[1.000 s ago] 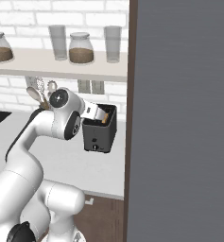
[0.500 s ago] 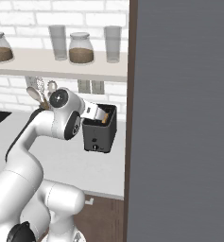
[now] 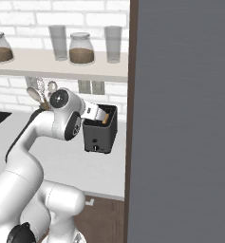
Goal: Start the toaster. Once the lever pops up, take the bread to the plate on the dining counter.
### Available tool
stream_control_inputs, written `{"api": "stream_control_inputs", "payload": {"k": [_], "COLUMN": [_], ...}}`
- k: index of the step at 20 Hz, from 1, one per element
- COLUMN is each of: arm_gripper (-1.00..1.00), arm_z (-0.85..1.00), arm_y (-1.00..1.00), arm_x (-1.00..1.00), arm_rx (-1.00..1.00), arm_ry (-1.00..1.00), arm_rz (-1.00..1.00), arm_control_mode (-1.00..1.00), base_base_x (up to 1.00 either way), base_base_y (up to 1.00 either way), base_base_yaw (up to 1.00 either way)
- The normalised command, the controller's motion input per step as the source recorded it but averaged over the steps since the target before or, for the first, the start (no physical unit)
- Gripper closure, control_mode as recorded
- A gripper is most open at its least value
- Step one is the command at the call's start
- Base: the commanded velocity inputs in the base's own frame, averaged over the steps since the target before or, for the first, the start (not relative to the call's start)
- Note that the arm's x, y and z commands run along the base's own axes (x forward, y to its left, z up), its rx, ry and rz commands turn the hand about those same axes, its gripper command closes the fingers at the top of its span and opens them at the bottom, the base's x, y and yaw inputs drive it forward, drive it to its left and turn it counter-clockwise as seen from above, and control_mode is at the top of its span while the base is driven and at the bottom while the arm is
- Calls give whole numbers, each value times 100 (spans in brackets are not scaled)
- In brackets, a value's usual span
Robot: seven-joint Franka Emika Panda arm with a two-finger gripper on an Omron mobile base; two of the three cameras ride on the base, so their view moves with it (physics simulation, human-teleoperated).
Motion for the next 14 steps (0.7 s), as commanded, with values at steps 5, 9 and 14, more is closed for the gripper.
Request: {"api": "stream_control_inputs", "payload": {"k": [5,9,14], "arm_gripper": [-100,-100,-100], "arm_z": [0,0,0], "arm_y": [0,0,0], "arm_x": [0,0,0], "arm_rx": [0,0,0], "arm_ry": [0,0,0], "arm_rz": [0,0,0], "arm_control_mode": [-100,-100,-100], "base_base_x": [0,0,0], "base_base_y": [0,0,0], "base_base_yaw": [0,0,0]}}
